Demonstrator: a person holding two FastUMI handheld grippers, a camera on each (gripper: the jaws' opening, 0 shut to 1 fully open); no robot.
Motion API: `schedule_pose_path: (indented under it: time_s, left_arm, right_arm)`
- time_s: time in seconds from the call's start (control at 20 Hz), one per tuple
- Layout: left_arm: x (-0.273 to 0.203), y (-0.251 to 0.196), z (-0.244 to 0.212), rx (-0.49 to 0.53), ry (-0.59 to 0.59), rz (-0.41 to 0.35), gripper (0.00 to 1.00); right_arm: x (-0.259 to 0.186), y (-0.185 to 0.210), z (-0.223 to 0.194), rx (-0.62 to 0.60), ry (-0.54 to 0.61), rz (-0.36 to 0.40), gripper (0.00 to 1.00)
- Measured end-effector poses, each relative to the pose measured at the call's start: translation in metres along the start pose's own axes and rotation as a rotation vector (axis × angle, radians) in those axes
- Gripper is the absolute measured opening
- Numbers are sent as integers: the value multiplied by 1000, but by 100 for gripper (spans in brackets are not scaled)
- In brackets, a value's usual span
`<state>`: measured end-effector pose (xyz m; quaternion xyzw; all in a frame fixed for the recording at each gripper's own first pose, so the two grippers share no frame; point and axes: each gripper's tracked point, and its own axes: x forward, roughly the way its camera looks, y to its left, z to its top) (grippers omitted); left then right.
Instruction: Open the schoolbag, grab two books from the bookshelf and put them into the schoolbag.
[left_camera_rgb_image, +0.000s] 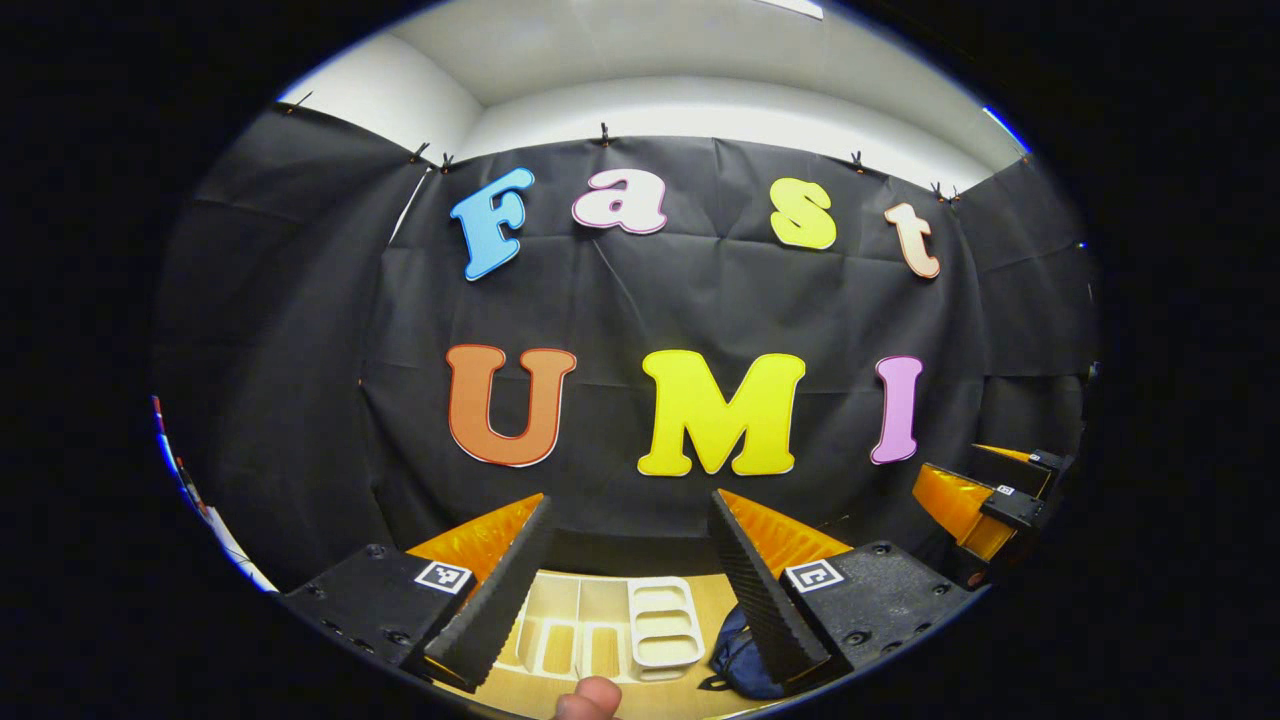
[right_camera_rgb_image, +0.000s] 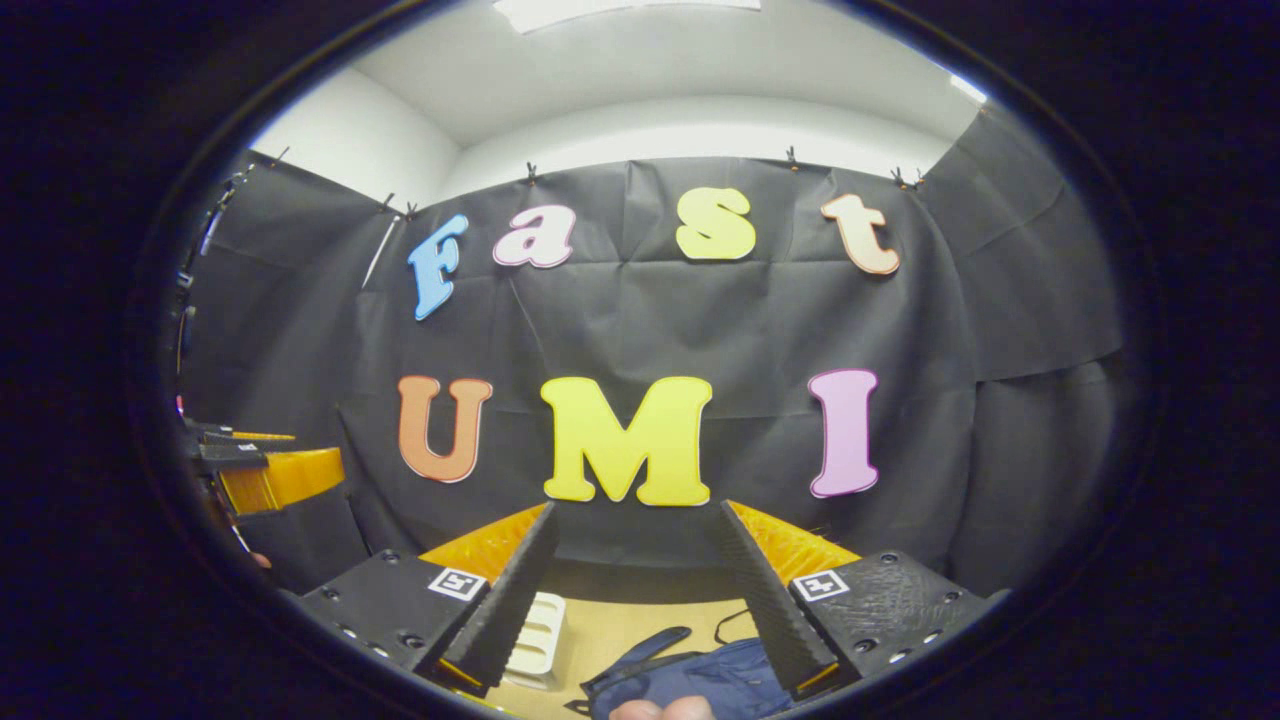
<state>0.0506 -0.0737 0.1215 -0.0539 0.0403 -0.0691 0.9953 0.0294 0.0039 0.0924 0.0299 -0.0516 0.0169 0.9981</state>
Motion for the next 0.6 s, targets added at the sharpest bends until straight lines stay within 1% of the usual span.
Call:
schedule_pose_path:
  time_s: [0.25,0.3,0.45,0.55,0.6]
  left_arm:
    - [1,8,-4,7,7,23,98]
    - [0,9,-7,11,10,24,98]
    - [-1,11,-6,27,7,29,98]
    - [-3,12,-7,32,7,32,89]
    - [-2,13,-7,33,6,33,98]
  right_arm:
    - [-2,2,-4,3,23,-16,96]
    - [-2,3,-5,5,28,-19,95]
    - [-4,6,-6,2,31,-23,96]
    - [-5,8,-6,1,31,-19,96]
    - [-6,9,-5,-1,30,-20,96]
